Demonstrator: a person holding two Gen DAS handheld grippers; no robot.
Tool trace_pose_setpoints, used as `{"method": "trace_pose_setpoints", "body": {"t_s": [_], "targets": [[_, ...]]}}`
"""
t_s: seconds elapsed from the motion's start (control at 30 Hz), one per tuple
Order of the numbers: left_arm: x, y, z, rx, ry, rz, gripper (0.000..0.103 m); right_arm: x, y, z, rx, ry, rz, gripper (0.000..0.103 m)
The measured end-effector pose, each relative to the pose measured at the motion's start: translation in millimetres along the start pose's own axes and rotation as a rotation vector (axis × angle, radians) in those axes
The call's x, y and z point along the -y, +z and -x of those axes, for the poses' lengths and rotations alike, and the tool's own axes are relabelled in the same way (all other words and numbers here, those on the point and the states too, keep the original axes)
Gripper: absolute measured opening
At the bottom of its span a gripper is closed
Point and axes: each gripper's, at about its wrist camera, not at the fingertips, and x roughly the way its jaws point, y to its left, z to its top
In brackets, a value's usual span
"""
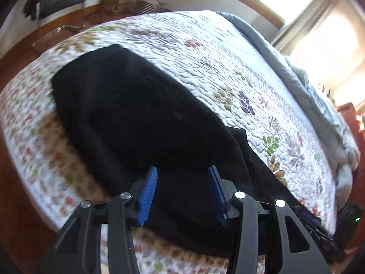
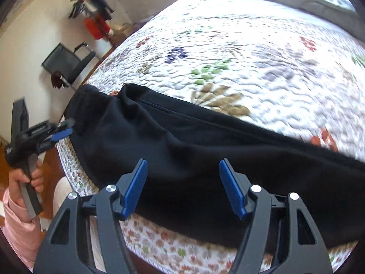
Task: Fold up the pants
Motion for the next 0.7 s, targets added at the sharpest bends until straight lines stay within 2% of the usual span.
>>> {"method": "trace_pose_setpoints", "body": {"t_s": [0.07,0.13,0.2,0.37,0.5,0.57,0.6,0.63,0.7], "targets": [[8.8,4.0,-14.6,-0.028,0.030,-0.049,0.060,-8.1,10.6,-12.8,-0.024,-0.005,0.046,0.066],[10.8,4.3,-32.8,-0.077,0.063,-0.091,0.061,-12.4,18.9,-24.2,-0.046,0.002,0.077,0.066],[7.4,6.6,-43.1,-0.091,0.053,-0.072,0.061,-17.6,25.3,-37.2,-0.069,0.018,0.117,0.066],[-5.0,14.0,-36.2,-0.080,-0.002,-0.033,0.062,-35.1,42.1,-70.7,-0.154,0.123,0.222,0.066],[-13.3,20.6,-32.4,-0.029,0.053,-0.033,0.066,-46.1,46.8,-94.3,-0.197,0.116,0.283,0.065],[-18.7,24.9,-33.6,-0.014,0.077,-0.023,0.067,-44.4,49.8,-105.4,-0.213,0.120,0.274,0.059],[-22.9,26.8,-34.9,-0.009,0.079,-0.010,0.067,-43.8,50.7,-108.6,-0.215,0.122,0.278,0.050],[-25.9,28.3,-35.7,-0.005,0.074,0.001,0.067,-44.1,51.1,-109.8,-0.216,0.128,0.290,0.034],[-29.1,29.7,-36.8,0.008,0.069,0.013,0.067,-46.0,51.1,-110.4,-0.226,0.122,0.326,0.013]]}}
